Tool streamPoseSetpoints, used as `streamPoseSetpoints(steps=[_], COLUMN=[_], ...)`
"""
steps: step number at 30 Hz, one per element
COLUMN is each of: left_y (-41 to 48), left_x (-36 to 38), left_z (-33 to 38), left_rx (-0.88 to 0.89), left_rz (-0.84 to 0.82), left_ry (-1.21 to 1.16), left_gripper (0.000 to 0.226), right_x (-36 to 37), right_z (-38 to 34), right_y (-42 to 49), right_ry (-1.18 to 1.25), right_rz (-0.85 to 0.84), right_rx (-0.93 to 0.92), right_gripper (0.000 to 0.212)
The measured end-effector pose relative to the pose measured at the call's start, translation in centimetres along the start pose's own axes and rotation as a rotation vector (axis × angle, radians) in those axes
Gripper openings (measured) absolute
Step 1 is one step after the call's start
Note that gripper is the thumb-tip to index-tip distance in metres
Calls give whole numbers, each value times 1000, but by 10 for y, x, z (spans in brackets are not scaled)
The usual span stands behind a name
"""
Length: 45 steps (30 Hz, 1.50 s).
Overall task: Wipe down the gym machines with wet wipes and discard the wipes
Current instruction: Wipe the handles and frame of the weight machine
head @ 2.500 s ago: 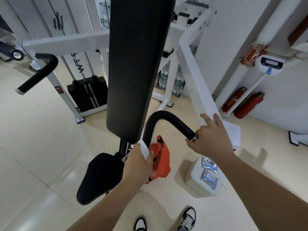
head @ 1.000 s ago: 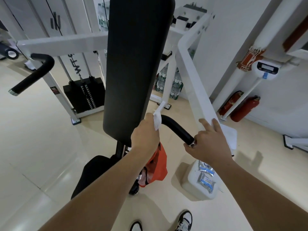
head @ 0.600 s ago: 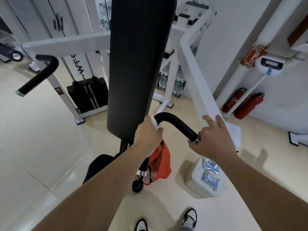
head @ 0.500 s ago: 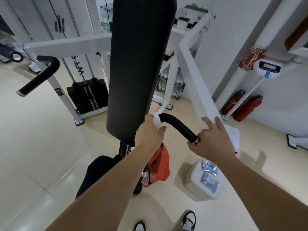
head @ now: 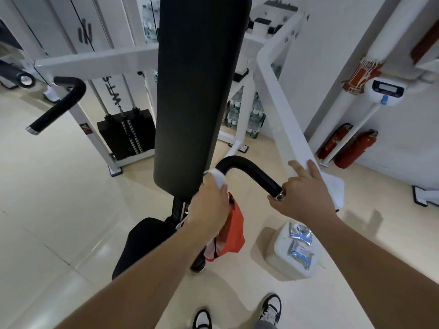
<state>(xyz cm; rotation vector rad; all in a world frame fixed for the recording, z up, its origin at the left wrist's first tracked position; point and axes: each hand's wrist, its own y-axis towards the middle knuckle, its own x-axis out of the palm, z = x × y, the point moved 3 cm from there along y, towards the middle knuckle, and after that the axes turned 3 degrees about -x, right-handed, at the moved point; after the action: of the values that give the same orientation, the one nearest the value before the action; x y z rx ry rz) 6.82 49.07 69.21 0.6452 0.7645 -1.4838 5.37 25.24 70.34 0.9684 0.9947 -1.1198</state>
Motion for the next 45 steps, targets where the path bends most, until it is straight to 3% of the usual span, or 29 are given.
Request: streamPoseSetpoints(steps=[3,10,16,19,23,28,31,33,34,37,39,41,43,45], left_y=[11,-56,28,45,4,-31,10,41,50,59,59,51,29,12], left_x=[-1,9,-17,-13,-2,1,-5,-5,-5,-4,4,22,50,71], left_z=[6,-38,20,36,14,-10,12,43,59,83,91,102,114,118], left_rx=[3,-69,41,97,98,-53,120,313,399,609,766,947,1090,1167], left_rz=[-25,-69,-155,-96,8,-153,-8,27,10,-57,-55,-113,-184,-214], left_ry=[-92,-18,-18,46,32,-155,65,339,516,858,954,978,1009,964], left_gripper=[33,29,24,13,56,62,54,45,39,31,30,30,25,18], right_x=[0,0,-4,-4,-1,1,1,-1,-4,-10,-12,-17,-19,-17], right_z=[0,0,-2,-2,-1,-1,0,1,2,7,18,29,37,33], right_y=[-2,-3,-1,-2,-2,-1,-1,-2,-2,-6,-10,-14,-19,-18], right_ry=[17,39,53,53,74,83,108,117,128,238,388,643,928,970], right_rz=[4,50,49,48,79,70,40,53,47,-82,-137,-98,-8,122], right_rx=[-1,-7,-8,-7,-17,-12,7,27,54,152,177,184,311,416], right_gripper=[53,62,67,66,63,60,57,55,64,123,136,120,89,71])
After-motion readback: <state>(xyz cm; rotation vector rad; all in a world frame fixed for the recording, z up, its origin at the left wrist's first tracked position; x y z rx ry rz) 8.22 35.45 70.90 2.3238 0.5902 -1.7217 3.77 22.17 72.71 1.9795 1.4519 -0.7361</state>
